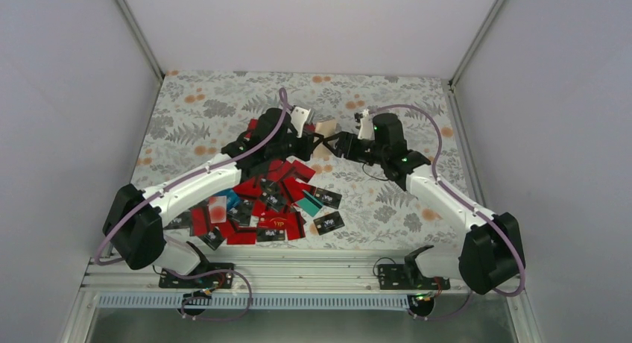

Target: Put the credit cards into the card holder

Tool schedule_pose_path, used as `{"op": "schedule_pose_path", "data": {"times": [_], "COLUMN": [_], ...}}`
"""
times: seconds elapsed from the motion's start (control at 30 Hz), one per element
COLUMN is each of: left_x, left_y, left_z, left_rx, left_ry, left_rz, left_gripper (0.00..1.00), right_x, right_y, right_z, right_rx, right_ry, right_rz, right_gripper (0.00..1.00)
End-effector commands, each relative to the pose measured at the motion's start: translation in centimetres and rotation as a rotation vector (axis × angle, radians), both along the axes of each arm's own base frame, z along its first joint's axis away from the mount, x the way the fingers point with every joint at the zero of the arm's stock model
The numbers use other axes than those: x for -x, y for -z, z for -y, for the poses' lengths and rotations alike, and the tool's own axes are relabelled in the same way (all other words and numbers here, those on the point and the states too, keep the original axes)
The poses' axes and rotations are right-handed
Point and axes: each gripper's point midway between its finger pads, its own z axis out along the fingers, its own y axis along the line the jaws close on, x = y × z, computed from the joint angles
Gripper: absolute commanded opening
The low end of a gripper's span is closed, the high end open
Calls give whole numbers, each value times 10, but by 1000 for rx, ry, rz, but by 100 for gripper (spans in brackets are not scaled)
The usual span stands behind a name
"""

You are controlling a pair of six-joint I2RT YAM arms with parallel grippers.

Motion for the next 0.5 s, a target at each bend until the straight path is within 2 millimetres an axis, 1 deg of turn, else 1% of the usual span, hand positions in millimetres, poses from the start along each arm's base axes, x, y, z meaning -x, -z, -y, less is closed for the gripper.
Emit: {"op": "schedule_pose_path", "data": {"times": [0.0,0.03,0.2,0.37,0.47], "left_x": [2,3,7,8,7], "left_y": [-26,-25,-25,-25,-27], "left_z": [7,8,9,9,8], "left_rx": [40,40,27,17,12], "left_ry": [25,30,47,49,43], "left_rz": [47,44,41,46,49], "left_gripper": [2,2,2,2,2], "right_x": [-14,-19,-33,-37,-41], "right_y": [-5,-2,9,18,28], "right_z": [4,9,19,26,39], "right_rx": [59,88,171,228,303], "right_ry": [59,89,149,177,225], "right_rz": [51,50,39,34,27], "right_gripper": [59,58,52,52,52]}}
